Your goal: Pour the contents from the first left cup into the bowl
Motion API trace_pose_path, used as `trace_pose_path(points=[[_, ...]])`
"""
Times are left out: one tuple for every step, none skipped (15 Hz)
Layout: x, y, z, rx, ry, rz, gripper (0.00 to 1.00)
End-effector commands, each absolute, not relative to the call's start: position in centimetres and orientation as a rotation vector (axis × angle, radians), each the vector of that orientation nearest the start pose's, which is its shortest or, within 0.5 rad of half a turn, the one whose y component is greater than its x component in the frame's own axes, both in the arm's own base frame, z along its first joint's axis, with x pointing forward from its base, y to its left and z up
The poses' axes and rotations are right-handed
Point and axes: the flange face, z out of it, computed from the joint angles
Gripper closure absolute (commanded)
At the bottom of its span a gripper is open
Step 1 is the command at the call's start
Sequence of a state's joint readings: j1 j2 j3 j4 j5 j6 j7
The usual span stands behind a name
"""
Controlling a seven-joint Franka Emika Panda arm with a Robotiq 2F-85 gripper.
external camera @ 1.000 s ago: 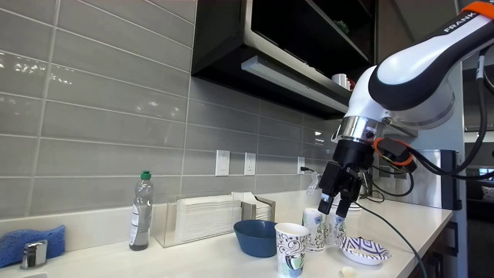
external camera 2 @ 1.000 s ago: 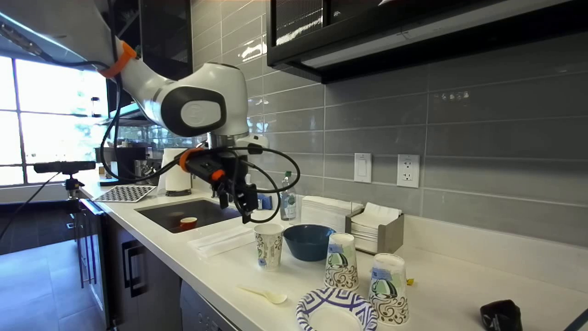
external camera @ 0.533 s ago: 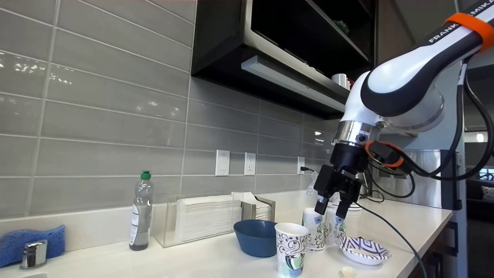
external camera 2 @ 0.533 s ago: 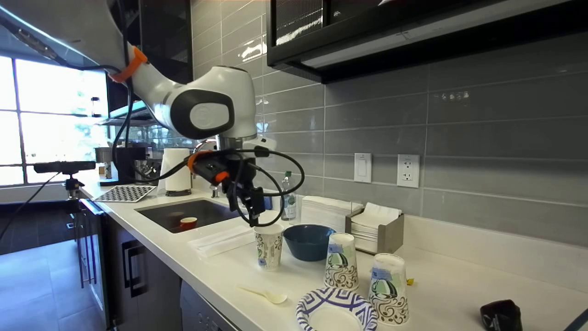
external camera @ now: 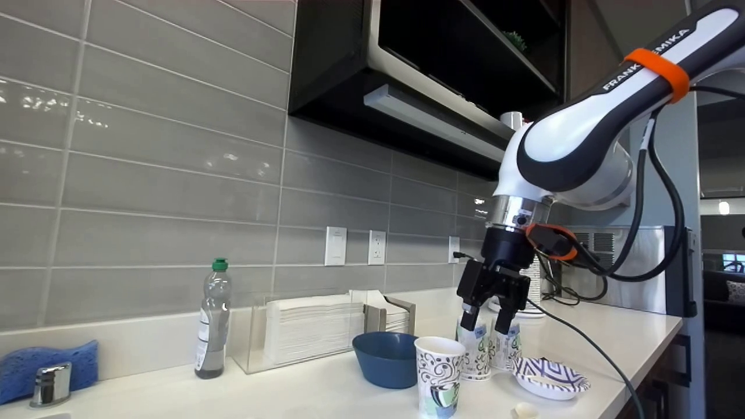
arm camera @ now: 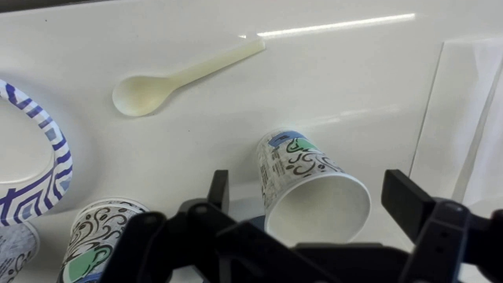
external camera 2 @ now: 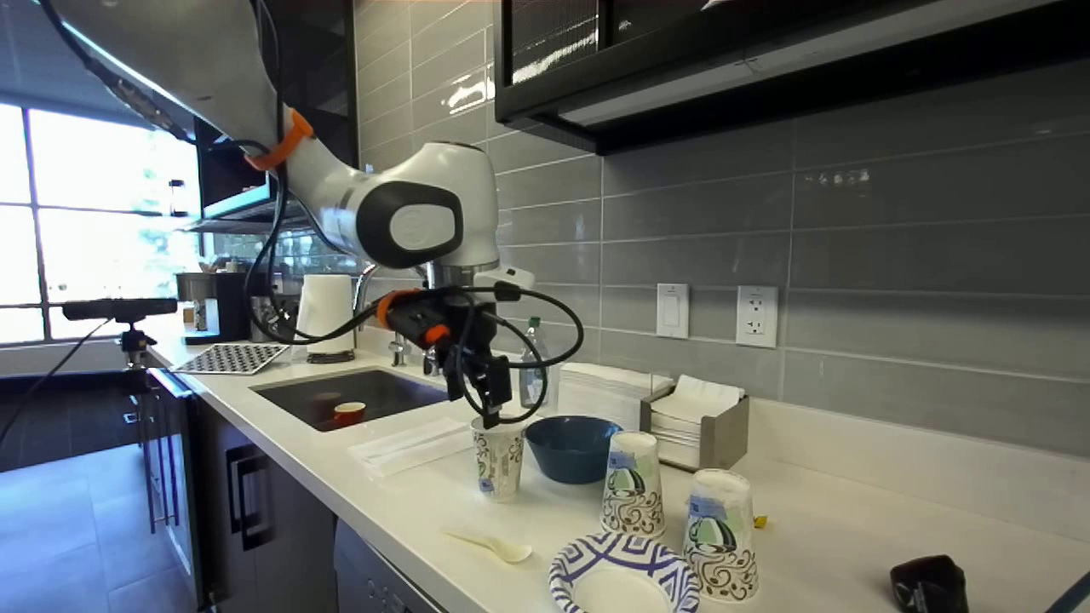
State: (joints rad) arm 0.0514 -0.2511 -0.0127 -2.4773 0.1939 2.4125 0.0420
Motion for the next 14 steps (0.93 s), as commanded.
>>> trace_pose_path(points=[[48.5,1.9,39.8,-3.019,0.205,-0.291,0.0],[48.9,1.9,39.6,-3.025,0.194,-0.29,0.0],[49.2,1.9,39.3,-3.031,0.187,-0.285,0.0],[49.5,2.0,39.0,-3.033,0.179,-0.271,0.0],[49.8,2.0,38.7,-3.036,0.178,-0.259,0.0],[50.0,2.0,38.4,-3.036,0.175,-0.251,0.0],[50.3,2.0,38.2,-3.037,0.175,-0.246,0.0],[50.5,2.0,38.0,-3.038,0.175,-0.244,0.0],[50.7,2.0,37.9,-3.039,0.179,-0.258,0.0],[50.8,2.0,37.9,-3.036,0.174,-0.269,0.0],[51.0,2.0,37.9,-3.035,0.174,-0.278,0.0],[51.2,2.0,37.9,-3.033,0.17,-0.286,0.0],[51.4,2.1,37.9,-3.035,0.166,-0.289,0.0],[51.5,2.1,37.8,-3.037,0.164,-0.292,0.0]])
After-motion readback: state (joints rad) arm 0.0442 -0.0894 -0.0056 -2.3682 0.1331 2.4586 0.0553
